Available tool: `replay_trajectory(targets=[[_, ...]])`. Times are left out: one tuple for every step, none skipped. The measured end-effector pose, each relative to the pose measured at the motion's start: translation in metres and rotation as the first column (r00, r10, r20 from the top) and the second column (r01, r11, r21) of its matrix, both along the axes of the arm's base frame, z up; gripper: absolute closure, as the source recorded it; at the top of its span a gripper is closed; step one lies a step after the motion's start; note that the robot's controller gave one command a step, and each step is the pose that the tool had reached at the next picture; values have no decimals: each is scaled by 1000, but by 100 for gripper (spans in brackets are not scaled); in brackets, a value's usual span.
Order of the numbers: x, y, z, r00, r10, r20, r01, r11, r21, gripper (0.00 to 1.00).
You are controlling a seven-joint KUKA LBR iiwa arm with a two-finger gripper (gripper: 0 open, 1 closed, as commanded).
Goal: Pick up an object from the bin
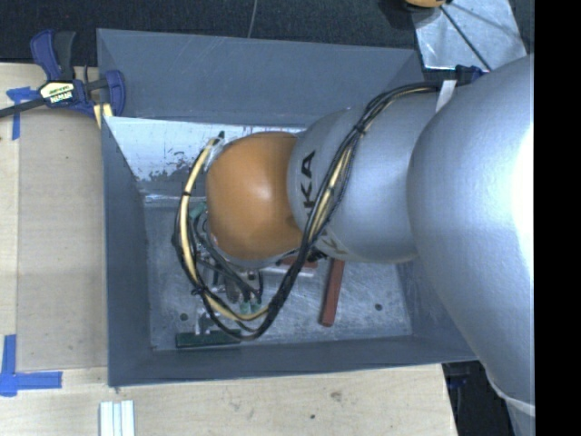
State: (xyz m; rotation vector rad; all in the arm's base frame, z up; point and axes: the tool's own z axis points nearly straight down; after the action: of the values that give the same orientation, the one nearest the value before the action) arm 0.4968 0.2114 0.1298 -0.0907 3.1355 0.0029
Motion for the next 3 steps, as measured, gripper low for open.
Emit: replay_trajectory(targets=[[-12, -26, -48, 990, 144, -13, -144, 990, 0, 100], [-12, -26, -48, 990, 143, -13, -143, 990, 1, 100], [-12, -26, -48, 990, 143, -13, -143, 990, 1, 100]])
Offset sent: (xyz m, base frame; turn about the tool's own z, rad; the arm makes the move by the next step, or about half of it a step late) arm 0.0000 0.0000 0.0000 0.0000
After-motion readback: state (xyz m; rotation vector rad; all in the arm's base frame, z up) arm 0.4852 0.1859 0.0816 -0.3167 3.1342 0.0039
